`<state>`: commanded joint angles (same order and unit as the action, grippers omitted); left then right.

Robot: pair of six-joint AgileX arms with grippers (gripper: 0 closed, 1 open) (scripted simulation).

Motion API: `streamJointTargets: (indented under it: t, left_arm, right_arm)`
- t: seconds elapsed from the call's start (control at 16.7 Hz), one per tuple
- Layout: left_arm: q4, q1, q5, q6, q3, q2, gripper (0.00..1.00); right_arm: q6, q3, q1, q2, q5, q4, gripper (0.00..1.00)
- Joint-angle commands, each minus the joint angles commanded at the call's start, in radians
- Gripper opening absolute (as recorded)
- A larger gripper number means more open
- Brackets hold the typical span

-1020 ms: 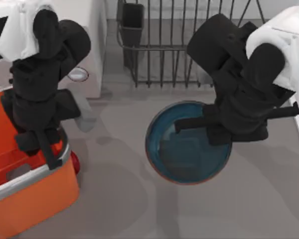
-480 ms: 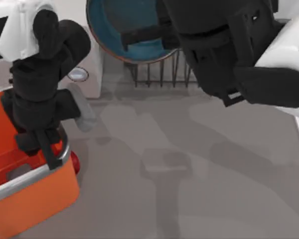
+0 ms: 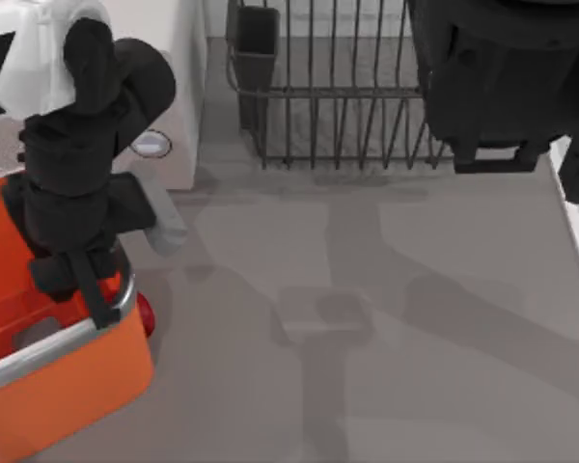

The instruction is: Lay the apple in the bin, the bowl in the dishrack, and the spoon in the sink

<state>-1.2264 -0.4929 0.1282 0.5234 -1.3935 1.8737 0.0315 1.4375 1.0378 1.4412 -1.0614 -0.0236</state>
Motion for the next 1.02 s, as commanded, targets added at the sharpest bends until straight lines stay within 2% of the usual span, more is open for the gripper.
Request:
streamJointTargets:
  t: [0.42, 1.02]
  left_arm:
    - [0.000, 0.000, 0.000, 0.000, 0.000, 0.000, 1.00]
    - [0.000, 0.000, 0.000, 0.000, 0.000, 0.000, 1.00]
  right_arm:
    - [0.002, -0.002, -0.043, 0.068, 0.035, 0.066, 0.00]
    - [-0.013, -0.084, -0.350, 0.538, 0.338, 0.647, 0.00]
